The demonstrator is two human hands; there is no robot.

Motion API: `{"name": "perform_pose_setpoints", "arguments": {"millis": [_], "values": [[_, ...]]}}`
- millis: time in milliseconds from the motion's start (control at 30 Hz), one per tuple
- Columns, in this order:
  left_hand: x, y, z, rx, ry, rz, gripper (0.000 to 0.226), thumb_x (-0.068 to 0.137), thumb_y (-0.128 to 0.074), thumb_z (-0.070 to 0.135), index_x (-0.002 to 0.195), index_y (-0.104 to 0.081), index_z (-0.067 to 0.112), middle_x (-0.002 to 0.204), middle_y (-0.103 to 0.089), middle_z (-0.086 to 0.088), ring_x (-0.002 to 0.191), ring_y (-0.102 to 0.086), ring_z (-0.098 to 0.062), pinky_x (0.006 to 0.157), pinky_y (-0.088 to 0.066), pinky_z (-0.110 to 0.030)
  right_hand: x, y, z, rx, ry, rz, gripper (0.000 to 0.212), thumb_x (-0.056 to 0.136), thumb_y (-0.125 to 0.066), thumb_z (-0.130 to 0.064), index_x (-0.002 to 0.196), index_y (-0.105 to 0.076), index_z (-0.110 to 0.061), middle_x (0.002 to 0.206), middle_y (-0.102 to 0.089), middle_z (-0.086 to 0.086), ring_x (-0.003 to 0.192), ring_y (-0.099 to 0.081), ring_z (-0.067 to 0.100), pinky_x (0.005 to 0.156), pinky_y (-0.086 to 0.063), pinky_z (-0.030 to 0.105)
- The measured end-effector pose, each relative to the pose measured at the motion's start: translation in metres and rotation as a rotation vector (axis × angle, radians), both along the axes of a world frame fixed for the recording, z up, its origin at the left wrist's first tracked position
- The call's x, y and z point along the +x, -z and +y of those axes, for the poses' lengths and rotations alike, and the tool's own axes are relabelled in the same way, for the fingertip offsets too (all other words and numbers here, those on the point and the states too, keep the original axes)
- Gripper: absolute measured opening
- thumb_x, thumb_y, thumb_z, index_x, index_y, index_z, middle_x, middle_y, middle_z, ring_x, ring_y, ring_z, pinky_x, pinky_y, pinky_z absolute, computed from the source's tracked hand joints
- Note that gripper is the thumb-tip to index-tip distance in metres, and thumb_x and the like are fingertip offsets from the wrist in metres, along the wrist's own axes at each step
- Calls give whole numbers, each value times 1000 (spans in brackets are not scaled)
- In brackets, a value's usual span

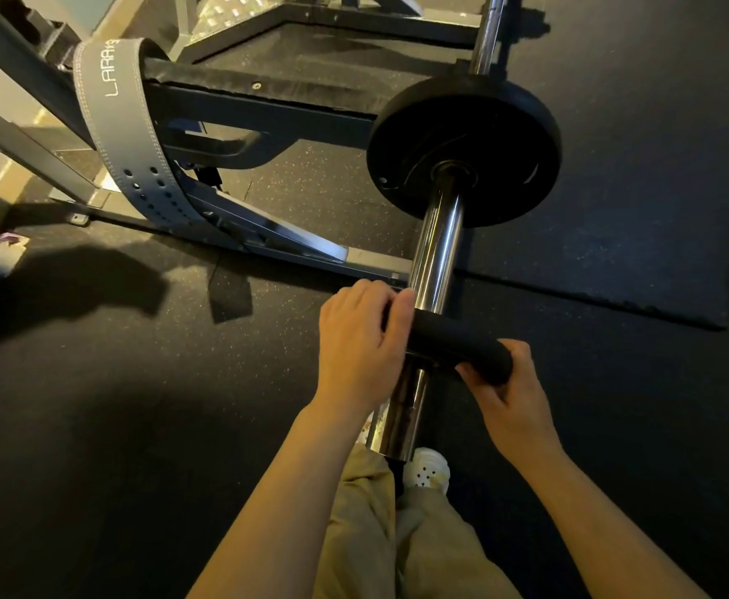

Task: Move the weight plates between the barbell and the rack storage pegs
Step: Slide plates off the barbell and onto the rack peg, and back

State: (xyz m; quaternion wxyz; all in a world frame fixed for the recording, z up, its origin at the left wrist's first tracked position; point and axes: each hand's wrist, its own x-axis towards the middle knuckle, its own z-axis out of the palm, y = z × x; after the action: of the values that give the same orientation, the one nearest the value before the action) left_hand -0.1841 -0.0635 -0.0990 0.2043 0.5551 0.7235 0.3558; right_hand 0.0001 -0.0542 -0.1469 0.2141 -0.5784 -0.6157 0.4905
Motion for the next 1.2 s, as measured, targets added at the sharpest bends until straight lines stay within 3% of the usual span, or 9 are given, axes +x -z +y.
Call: {"name": "perform_pose_setpoints", "arguments": {"millis": [133, 367, 567, 667, 767, 833, 933, 1100, 1200], "values": [[8, -1, 4, 17, 10, 125, 30, 96, -29, 40, 72, -43, 30, 65, -38, 15, 65, -40, -3, 76, -29, -25, -1, 3, -6, -155, 45, 112, 29, 90, -59, -23, 104, -38, -39, 107, -51, -7, 95, -54, 5, 74, -41, 20], [-5, 2, 3, -2, -37, -211, 34, 89, -33, 46, 69, -50, 24, 65, -48, 8, 64, -47, -9, 72, -40, -33, -1, -12, -7, -91, 26, -13, 33, 86, -63, -29, 108, -39, -33, 106, -48, -7, 93, -54, 10, 72, -45, 24], [-25, 12, -4, -139, -224, -655, 36, 101, -39, 33, 71, -52, 19, 68, -50, 6, 65, -50, -3, 68, -41, -20, -2, -43, -13, 192, -85, -182, 35, 80, -65, -37, 109, -46, -33, 97, -47, -20, 91, -49, 0, 84, -48, 33], [-32, 25, -8, -261, -426, -950, 32, 98, -45, 38, 75, -54, 18, 75, -58, 2, 77, -57, -11, 79, -42, -29, -10, -68, -10, 309, -132, -218, 37, 75, -61, -48, 106, -55, -29, 92, -50, -21, 85, -50, -1, 84, -48, 38], [-26, 44, -27, -345, -743, -1341, 23, 94, -52, 37, 104, -57, 17, 100, -63, -10, 93, -62, -23, 79, -48, -35, -33, -88, -14, 399, -223, -227, 39, 76, -58, -53, 101, -61, -24, 87, -56, -15, 80, -51, 3, 79, -41, 27], [-15, 54, -44, -368, -837, -1483, 41, 97, -47, 38, 125, -52, 9, 109, -62, -18, 100, -61, -30, 77, -50, -40, -47, -89, -19, 416, -282, -235, 37, 80, -56, -57, 100, -61, -26, 87, -56, -15, 80, -49, 3, 77, -34, 18], [-8, 60, -54, -337, -898, -1500, 50, 98, -42, 39, 134, -46, 5, 117, -60, -20, 109, -59, -35, 81, -51, -43, -51, -79, -26, 389, -308, -230, 41, 80, -48, -61, 103, -59, -29, 91, -53, -17, 85, -45, 2, 77, -34, 16], [-11, 37, -46, -295, -890, -1371, 14, 97, -50, 33, 92, -55, 21, 95, -62, -10, 88, -61, -23, 73, -49, -34, -26, -73, -30, 353, -306, -175, 40, 81, -46, -59, 108, -56, -31, 94, -48, -21, 87, -43, -3, 75, -35, 15], [-16, 32, -48, -238, -756, -1142, 28, 98, -47, 34, 77, -54, 18, 76, -59, 0, 78, -58, -15, 77, -43, -31, -5, -70, -30, 161, -285, -61, 27, 81, -56, -54, 104, -50, -41, 97, -51, -25, 99, -47, -6, 75, -35, 10]]}}
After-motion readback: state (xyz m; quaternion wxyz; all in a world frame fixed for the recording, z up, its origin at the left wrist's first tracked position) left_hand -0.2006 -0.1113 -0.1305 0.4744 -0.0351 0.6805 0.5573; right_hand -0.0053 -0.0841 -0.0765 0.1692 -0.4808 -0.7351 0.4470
